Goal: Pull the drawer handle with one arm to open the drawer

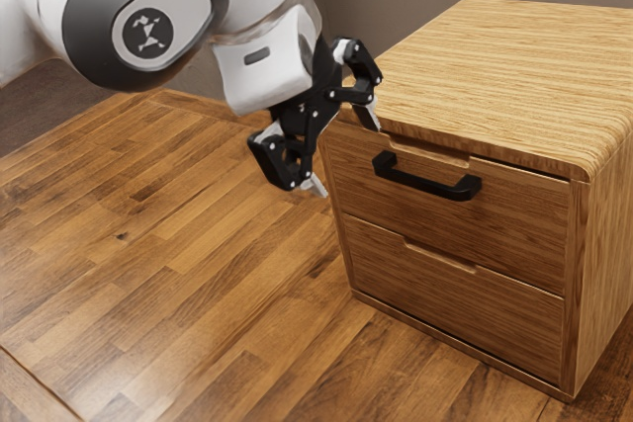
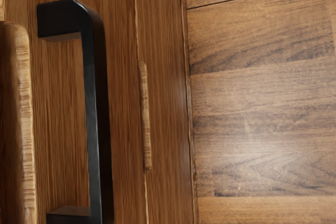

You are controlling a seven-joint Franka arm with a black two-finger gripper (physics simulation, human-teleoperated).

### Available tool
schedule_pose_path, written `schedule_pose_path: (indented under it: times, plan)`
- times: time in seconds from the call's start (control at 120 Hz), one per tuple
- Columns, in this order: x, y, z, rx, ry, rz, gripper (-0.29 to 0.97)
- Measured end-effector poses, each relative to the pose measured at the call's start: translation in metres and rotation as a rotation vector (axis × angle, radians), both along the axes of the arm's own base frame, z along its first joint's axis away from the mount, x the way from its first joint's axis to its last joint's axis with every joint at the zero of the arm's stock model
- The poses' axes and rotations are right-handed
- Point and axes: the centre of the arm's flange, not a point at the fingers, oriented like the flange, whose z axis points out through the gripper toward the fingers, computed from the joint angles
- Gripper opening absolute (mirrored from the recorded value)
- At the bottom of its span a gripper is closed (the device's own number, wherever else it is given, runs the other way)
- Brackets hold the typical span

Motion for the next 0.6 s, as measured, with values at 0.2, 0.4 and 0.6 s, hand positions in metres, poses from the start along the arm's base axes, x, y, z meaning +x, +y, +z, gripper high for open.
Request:
schedule_pose_path:
  times: [0.2, 0.4, 0.6]
  plan:
    - [0.011, -0.003, -0.008, -0.015, -0.036, -0.001, 0.59]
    - [0.008, -0.037, -0.020, -0.038, -0.038, -0.012, 0.44]
    - [0.012, -0.039, -0.023, -0.048, -0.059, 0.021, 0.29]
